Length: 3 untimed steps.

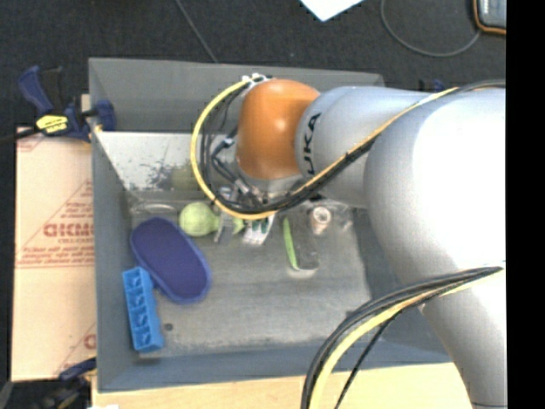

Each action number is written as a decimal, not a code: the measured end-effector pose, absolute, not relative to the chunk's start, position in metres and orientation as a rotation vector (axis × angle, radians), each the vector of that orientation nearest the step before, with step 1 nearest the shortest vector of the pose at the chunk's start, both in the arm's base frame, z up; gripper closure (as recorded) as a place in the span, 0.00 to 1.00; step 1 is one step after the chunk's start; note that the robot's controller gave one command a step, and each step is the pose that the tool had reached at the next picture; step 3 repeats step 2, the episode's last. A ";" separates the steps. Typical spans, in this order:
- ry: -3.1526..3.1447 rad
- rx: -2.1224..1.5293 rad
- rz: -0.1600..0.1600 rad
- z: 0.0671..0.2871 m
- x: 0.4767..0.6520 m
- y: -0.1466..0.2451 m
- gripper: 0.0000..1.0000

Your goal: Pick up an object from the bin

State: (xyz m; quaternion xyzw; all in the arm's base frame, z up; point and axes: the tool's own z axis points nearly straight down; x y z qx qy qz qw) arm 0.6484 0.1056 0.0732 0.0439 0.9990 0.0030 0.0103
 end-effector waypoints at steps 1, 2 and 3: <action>3.115 0.139 0.011 0.080 0.649 0.105 1.00; 3.120 0.141 0.010 0.116 0.648 0.105 1.00; 3.120 0.141 0.010 0.116 0.648 0.105 1.00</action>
Offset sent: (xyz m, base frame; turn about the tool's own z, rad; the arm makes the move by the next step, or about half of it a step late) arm 0.0001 -0.0002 0.0669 0.0009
